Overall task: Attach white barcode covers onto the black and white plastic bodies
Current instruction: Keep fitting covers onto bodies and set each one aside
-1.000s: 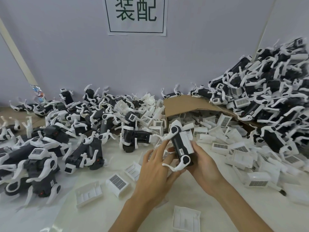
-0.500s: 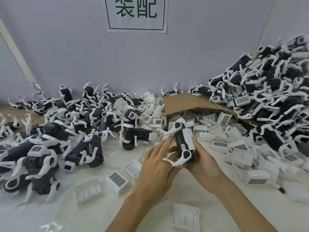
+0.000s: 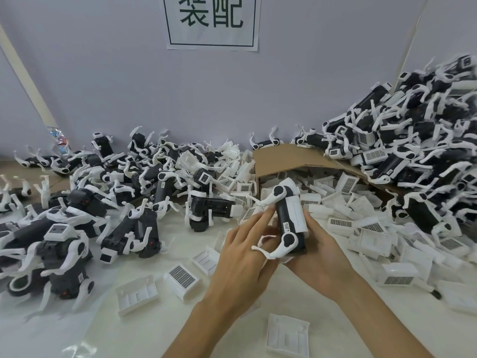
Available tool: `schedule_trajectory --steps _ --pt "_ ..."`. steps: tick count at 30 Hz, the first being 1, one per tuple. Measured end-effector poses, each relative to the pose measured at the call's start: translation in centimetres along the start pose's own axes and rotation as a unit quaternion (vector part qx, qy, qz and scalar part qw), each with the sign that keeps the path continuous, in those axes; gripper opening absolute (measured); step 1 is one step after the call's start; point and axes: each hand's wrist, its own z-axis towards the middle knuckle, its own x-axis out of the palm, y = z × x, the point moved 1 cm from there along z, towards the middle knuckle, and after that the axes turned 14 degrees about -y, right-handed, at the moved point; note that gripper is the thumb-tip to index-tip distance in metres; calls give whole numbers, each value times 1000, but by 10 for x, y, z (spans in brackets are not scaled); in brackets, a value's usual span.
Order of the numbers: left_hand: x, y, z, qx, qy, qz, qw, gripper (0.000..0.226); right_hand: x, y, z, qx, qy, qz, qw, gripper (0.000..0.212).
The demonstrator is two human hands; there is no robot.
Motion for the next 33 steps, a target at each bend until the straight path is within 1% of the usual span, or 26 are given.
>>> schedule_trajectory --steps 4,8,10,13,16,18,20,21,23,24,26,27,28,29,30,31,33 --pt "1 -5 -1 17 21 20 999 32 -1 2 -1 -11 -3 28 1000 50" --pt "1 -8 -2 11 25 1 1000 31 -1 2 -1 -19 -15 27 999 48" --pt "0 -8 -2 8 25 -4 1000 32 -1 3 -1 -25 -33 39 998 47" --pt "-1 -7 -2 0 16 -16 1000 29 -5 7 1 -66 -98 82 990 42" --pt "-2 -6 -1 -35 -3 -22 999 32 -14 18 2 -118 -127 120 977 39" --pt "-5 -4 1 -82 -26 -31 996 31 -19 23 3 -141 -146 123 971 37" --pt "-8 -2 3 -145 -29 -56 987 35 -20 25 5 -184 -181 72 963 34" --pt "-9 -1 4 -170 -28 -74 982 39 -19 25 4 -223 -203 10 953 33" --pt "-9 0 5 -207 -25 -115 971 47 -14 21 3 -323 -236 -136 907 28" --pt "-8 0 5 -221 -17 -133 966 51 -11 18 1 -367 -231 -190 881 24" --pt "-7 -2 6 -243 9 -164 956 57 -8 9 -3 -437 -190 -273 835 21" --pt "-6 -4 6 -248 20 -180 952 57 -6 5 -4 -465 -169 -322 807 20" --pt "-7 -6 7 -246 26 -200 948 54 -5 0 -5 -483 -150 -373 778 20" --pt "-7 -8 8 -240 23 -222 945 47 -3 -4 -5 -489 -133 -406 760 20" --pt "-8 -9 9 -243 13 -252 937 40 -1 -9 -5 -482 -119 -424 758 20" --pt "-9 -9 10 -265 0 -291 919 35 0 -13 -5 -475 -110 -438 755 21" --pt "-11 -6 11 -348 -14 -386 854 33 1 -17 -6 -469 -99 -475 738 24"
